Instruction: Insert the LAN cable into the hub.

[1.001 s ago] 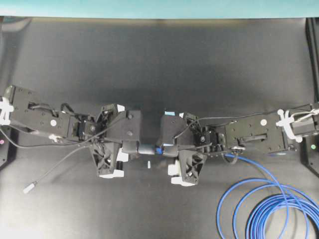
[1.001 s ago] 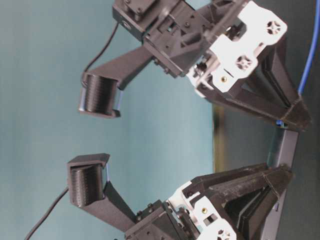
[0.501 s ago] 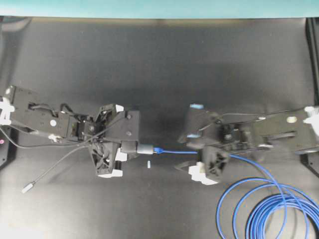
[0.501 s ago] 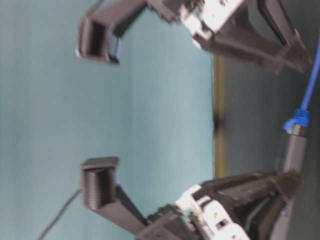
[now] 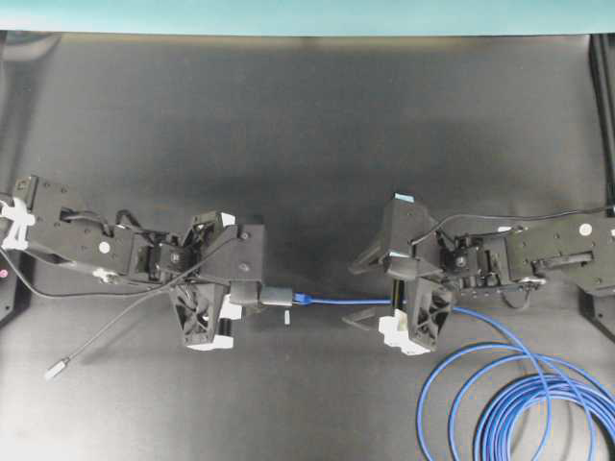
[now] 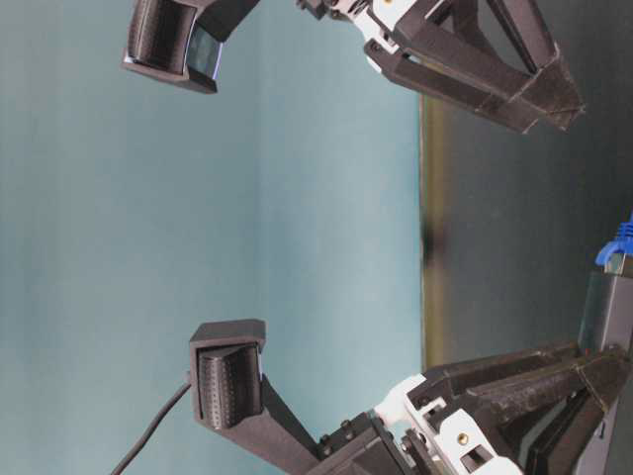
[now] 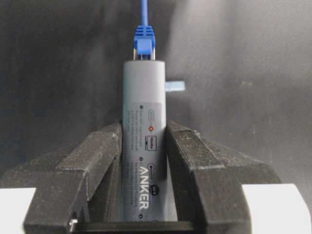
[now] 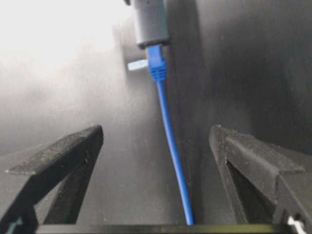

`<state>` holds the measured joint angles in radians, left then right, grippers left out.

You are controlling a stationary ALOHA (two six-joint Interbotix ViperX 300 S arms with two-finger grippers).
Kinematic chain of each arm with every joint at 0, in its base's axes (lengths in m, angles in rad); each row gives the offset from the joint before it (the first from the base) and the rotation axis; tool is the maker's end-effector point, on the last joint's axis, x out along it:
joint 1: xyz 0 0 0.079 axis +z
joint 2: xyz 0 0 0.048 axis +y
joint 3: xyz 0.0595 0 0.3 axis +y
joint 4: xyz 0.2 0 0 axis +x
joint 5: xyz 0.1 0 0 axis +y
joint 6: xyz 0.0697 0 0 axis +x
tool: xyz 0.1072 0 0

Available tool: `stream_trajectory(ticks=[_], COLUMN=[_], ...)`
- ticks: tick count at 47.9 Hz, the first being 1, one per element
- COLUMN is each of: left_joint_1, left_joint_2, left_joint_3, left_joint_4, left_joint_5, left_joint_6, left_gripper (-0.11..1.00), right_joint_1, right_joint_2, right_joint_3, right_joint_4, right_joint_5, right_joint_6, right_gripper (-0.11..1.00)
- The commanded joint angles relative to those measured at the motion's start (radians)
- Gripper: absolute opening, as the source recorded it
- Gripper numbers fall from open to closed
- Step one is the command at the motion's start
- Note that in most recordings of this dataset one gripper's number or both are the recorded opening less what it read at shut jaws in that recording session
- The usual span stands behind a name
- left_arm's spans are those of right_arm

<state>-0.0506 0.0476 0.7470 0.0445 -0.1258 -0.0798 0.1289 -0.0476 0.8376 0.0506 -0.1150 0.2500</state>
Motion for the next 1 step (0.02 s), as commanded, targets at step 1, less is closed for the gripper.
stream_trajectory(ticks=[1], left_joint_1=[-0.002], left_joint_2=[-0.005], left_joint_3=[-0.017], left_joint_4=[0.003], left_joint_5=[-0.011], left_joint_6=[0.0], left_gripper=[0.28], right_joint_1=[0.005], right_joint_2=[-0.015], right_joint_3=[-0.006], right_joint_4=[0.002], right_joint_5=[-0.008], right_joint_6=[0.005], right_gripper=[0.86])
